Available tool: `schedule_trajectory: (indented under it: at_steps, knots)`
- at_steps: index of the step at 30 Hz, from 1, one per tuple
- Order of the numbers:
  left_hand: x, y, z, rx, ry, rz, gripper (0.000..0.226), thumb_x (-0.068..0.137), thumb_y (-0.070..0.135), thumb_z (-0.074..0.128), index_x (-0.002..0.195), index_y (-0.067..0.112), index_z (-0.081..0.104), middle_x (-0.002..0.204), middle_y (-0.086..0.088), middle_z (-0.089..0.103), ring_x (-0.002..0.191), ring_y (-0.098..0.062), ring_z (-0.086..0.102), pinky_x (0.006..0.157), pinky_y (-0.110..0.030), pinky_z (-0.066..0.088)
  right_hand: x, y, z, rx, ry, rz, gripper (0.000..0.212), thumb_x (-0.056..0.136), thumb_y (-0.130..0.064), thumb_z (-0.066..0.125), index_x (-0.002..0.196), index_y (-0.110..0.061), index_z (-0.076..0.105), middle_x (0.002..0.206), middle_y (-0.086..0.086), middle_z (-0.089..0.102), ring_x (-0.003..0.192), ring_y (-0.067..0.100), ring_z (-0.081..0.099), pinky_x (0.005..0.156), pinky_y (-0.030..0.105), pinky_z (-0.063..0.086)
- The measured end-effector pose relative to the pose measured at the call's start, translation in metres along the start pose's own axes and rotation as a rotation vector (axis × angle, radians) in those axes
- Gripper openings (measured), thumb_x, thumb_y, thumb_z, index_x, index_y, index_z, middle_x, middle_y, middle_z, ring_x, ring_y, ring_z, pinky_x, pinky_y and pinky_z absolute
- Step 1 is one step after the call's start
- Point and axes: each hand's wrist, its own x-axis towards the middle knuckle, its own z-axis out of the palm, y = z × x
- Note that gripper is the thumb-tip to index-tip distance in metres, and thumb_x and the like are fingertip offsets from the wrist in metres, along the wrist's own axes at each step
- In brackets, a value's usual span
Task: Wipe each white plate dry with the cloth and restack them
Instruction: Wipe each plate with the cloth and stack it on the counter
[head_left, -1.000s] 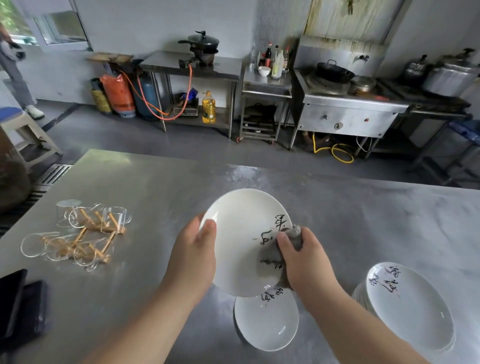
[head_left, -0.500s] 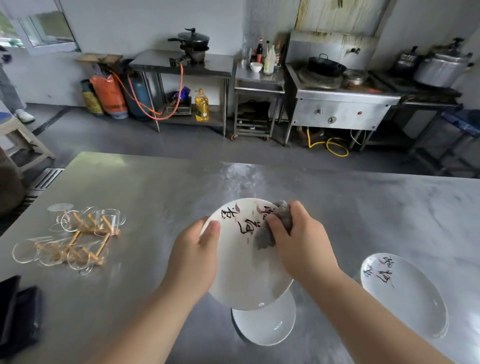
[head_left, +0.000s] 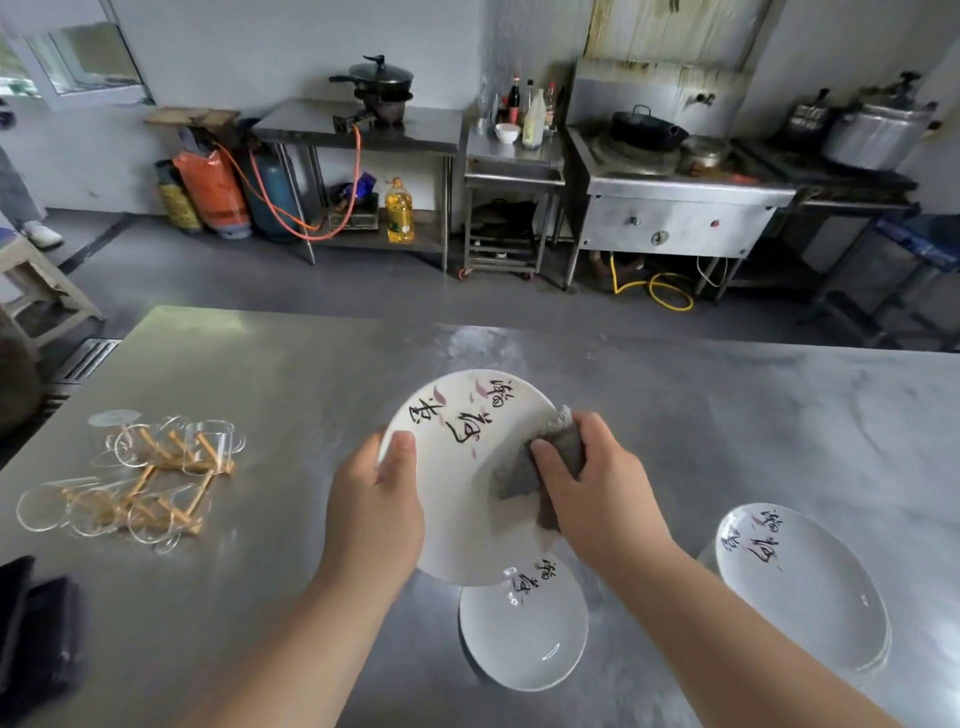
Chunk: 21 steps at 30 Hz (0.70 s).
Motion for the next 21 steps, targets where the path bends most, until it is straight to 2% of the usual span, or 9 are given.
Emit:
schedule_trajectory:
  at_steps: [2,4,6,8,10,11,14,17,21]
  knots:
    - [-0.004,-0.005,0.002,0.019,-0.084,-0.021,0.025,0.101,0.046,0.043,0.092,0.052,0.065,0.086,0.024,0.072,0.073,0.005,0.064,0.059,-0.02,0.044,-0.008,0.013,0.006,0.069,-0.006,0.075,0.017,0.098,-0.044,0.063,0.094,-0.033,0.05,0.071,-0.02,0.066,0.071,-0.01,0.061,0.05,0.01,0.042]
    - [0.0,-0.008,-0.001,-0.062,-0.289,-0.111,0.02,0.096,0.047,0.051,0.096,0.053,0.07,0.092,0.022,0.077,0.078,0.004,0.07,0.066,-0.022,0.05,-0.001,0.012,0.0,0.058,0.014,0.026,0.016,0.099,-0.04,0.062,0.094,-0.03,0.052,0.076,-0.025,0.066,0.064,-0.006,0.063,0.05,0.011,0.043]
    - [0.01,-0.005,-0.011,-0.194,-0.538,-0.269,0.02,0.087,0.052,0.062,0.098,0.046,0.078,0.097,0.007,0.082,0.085,-0.012,0.079,0.065,-0.031,0.058,0.014,0.002,-0.014,-0.026,-0.042,-0.085,0.015,0.098,-0.04,0.062,0.098,-0.03,0.051,0.068,-0.011,0.065,0.058,0.006,0.062,0.054,0.021,0.048]
    - [0.021,-0.003,-0.016,-0.243,-0.672,-0.302,0.03,0.088,0.061,0.065,0.103,0.041,0.081,0.101,0.0,0.083,0.091,-0.018,0.08,0.068,-0.029,0.062,0.028,-0.017,-0.025,-0.177,-0.171,-0.247,0.017,0.097,-0.04,0.064,0.102,-0.035,0.049,0.072,-0.012,0.062,0.066,0.01,0.059,0.059,0.03,0.047]
    - [0.022,0.002,-0.01,-0.122,-0.574,-0.189,0.024,0.094,0.066,0.056,0.093,0.055,0.077,0.088,0.015,0.081,0.08,0.0,0.077,0.064,-0.019,0.058,0.034,-0.034,-0.025,-0.303,-0.238,-0.39,0.02,0.097,-0.042,0.063,0.111,-0.034,0.052,0.088,-0.01,0.064,0.082,0.021,0.06,0.066,0.035,0.048]
    - [0.02,0.003,-0.005,-0.049,-0.474,-0.143,0.025,0.095,0.068,0.053,0.09,0.056,0.074,0.08,0.019,0.079,0.071,0.003,0.073,0.06,-0.024,0.058,0.033,-0.041,-0.023,-0.333,-0.217,-0.44,0.023,0.097,-0.044,0.062,0.115,-0.033,0.053,0.097,-0.007,0.065,0.088,0.024,0.061,0.069,0.038,0.05]
    - [0.009,-0.003,0.005,-0.051,-0.345,-0.088,0.056,0.084,0.078,0.046,0.093,0.029,0.072,0.08,-0.003,0.077,0.07,-0.013,0.069,0.073,-0.048,0.06,0.022,-0.042,-0.013,-0.286,-0.035,-0.465,0.028,0.097,-0.05,0.06,0.116,-0.031,0.056,0.106,-0.007,0.065,0.089,0.026,0.062,0.07,0.041,0.053]
    - [-0.003,-0.011,0.005,-0.04,-0.217,-0.104,0.052,0.09,0.072,0.044,0.092,0.027,0.071,0.079,0.008,0.077,0.071,-0.01,0.071,0.068,-0.044,0.059,0.003,-0.015,-0.001,-0.152,0.077,-0.226,0.018,0.099,-0.048,0.057,0.108,-0.035,0.05,0.093,-0.012,0.063,0.082,0.022,0.059,0.067,0.036,0.045]
    - [-0.013,-0.023,0.012,-0.125,0.013,-0.288,0.04,0.108,0.051,0.049,0.09,0.023,0.07,0.08,0.012,0.078,0.077,-0.015,0.075,0.063,-0.032,0.051,-0.015,0.012,0.013,-0.065,-0.042,0.081,0.019,0.102,-0.05,0.051,0.102,-0.035,0.04,0.08,-0.013,0.061,0.079,0.024,0.062,0.064,0.038,0.047]
